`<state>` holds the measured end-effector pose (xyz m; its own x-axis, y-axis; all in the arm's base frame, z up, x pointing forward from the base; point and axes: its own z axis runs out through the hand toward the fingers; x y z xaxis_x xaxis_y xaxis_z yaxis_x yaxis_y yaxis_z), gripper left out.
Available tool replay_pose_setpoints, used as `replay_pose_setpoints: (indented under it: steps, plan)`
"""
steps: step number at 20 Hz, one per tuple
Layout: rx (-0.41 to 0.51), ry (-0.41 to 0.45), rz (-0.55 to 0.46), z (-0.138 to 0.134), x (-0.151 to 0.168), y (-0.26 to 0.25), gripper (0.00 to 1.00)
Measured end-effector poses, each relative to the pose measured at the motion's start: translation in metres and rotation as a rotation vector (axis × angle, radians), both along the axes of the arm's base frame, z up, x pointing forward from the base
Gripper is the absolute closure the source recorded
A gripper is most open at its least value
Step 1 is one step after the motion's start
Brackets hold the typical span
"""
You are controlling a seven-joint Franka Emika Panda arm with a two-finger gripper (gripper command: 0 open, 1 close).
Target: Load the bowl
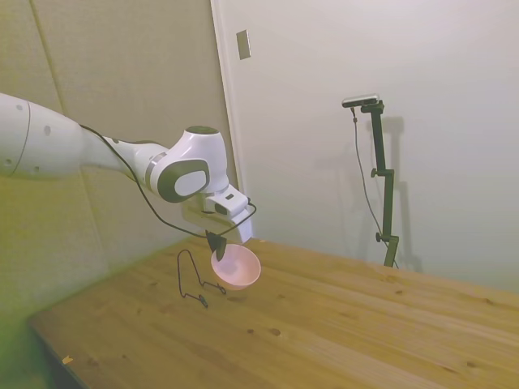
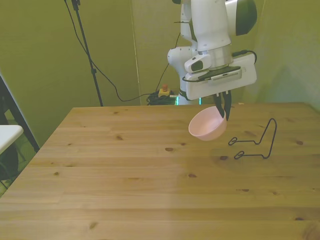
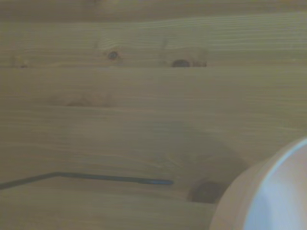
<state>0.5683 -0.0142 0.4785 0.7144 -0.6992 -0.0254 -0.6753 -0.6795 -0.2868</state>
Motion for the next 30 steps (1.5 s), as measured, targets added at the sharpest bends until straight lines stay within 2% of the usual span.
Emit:
replay_pose_setpoints:
  steps: [5,9,13,19,22,30]
  plan:
    - [0.114,-0.034,0.057,-0.015,-0.008,0.001,1.0]
    - [0.241,-0.108,0.099,-0.028,-0.022,-0.007,1.0]
    - [0.36,-0.181,0.133,-0.026,-0.034,-0.014,1.0]
    - [0.544,-0.2,0.169,-0.033,-0.041,-0.018,1.0]
    - [0.57,-0.19,0.193,-0.042,-0.041,-0.017,1.0]
    - [0.672,-0.258,0.219,-0.048,-0.045,-0.012,1.0]
